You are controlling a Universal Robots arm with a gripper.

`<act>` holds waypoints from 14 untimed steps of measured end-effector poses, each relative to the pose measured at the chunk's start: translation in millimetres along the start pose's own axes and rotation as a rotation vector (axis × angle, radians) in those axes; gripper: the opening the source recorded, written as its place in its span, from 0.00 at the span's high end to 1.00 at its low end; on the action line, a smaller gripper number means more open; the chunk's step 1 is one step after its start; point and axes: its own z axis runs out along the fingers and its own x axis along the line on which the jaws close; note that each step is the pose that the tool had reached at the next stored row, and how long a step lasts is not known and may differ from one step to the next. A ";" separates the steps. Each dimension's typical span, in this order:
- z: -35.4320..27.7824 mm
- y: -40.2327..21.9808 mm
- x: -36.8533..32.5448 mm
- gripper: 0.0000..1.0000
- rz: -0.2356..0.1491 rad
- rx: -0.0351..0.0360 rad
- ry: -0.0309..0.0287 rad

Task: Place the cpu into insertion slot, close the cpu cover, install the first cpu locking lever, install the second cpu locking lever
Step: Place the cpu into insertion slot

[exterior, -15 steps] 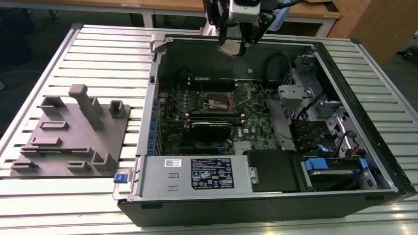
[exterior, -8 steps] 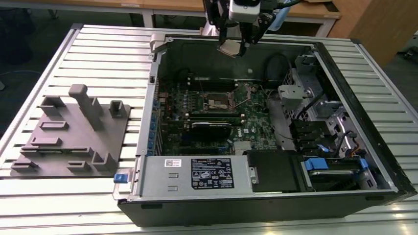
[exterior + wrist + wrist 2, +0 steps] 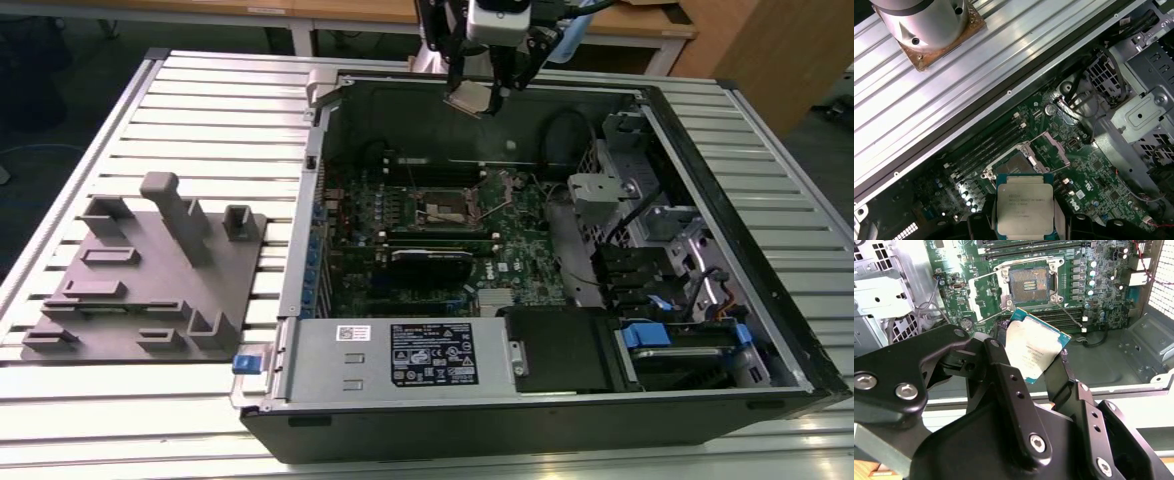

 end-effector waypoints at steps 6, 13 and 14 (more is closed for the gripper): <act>0.1 0.0 0.0 0.46 0.033 -0.0003 -0.0029; 0.2 0.0 0.0 0.46 0.077 -0.0007 -0.0071; 0.2 0.0 0.0 0.46 0.081 -0.0007 -0.0074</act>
